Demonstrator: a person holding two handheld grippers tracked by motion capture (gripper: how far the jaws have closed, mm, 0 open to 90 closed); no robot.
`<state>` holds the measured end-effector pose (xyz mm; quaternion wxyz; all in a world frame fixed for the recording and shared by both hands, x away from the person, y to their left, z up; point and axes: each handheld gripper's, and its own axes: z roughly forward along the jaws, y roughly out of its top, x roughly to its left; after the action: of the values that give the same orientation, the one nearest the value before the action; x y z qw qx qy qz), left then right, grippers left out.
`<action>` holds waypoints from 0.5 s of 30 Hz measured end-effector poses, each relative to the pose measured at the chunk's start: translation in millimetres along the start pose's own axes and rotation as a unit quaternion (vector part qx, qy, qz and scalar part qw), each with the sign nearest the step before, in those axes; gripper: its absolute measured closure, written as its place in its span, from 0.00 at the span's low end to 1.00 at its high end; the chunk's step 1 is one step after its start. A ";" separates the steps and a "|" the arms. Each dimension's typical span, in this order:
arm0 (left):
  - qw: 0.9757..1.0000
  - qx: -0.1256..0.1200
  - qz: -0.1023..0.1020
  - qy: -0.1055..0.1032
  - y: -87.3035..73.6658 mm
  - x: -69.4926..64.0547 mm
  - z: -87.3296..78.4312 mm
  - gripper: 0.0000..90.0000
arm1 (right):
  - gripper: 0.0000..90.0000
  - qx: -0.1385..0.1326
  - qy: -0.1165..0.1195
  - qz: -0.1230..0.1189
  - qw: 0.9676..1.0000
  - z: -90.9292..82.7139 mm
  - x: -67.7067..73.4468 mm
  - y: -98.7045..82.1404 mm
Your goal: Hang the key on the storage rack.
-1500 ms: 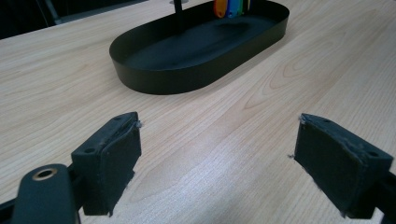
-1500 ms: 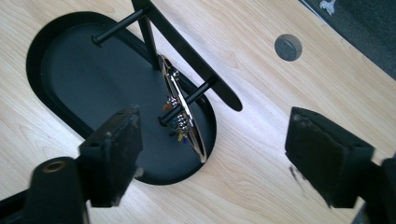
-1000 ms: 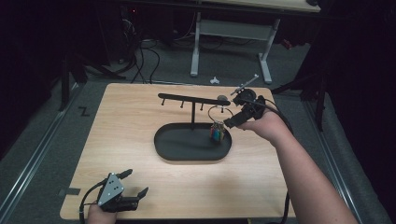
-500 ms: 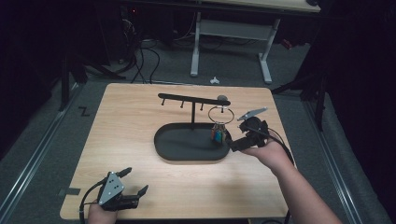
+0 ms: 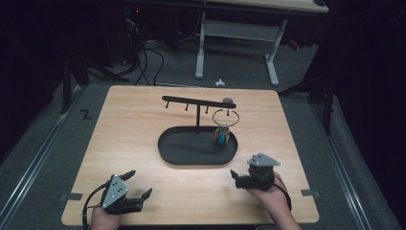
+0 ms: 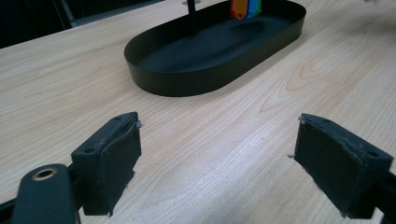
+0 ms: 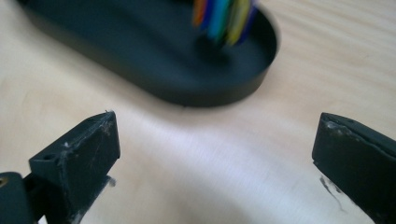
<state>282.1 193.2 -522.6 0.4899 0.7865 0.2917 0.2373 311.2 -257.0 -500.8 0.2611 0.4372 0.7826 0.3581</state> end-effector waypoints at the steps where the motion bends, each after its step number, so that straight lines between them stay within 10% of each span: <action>1: 1.000 0.000 0.000 0.000 0.0 -0.2 -0.4 0.17 | 0.03 -0.022 -0.007 0.007 1.000 -4.1 2.1 -13.2; 4: 1.000 -0.004 0.000 -0.002 -0.2 -0.4 -0.5 0.17 | 0.01 -0.027 0.013 -0.035 0.999 -18.0 1.3 -24.3; 8: 1.000 0.001 -0.002 -0.002 0.1 -1.3 2.0 0.17 | 0.05 -0.050 0.008 0.049 0.998 -18.7 -16.2 -33.1; 15: 1.000 0.001 0.002 0.000 -0.7 -0.6 -0.3 0.17 | 0.05 -0.032 -0.002 0.054 0.998 -9.5 -21.6 -38.5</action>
<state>281.3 193.3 -523.1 0.4888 0.7875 0.2904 0.2376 295.6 -292.9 -523.4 0.2563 0.4712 0.7455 0.3955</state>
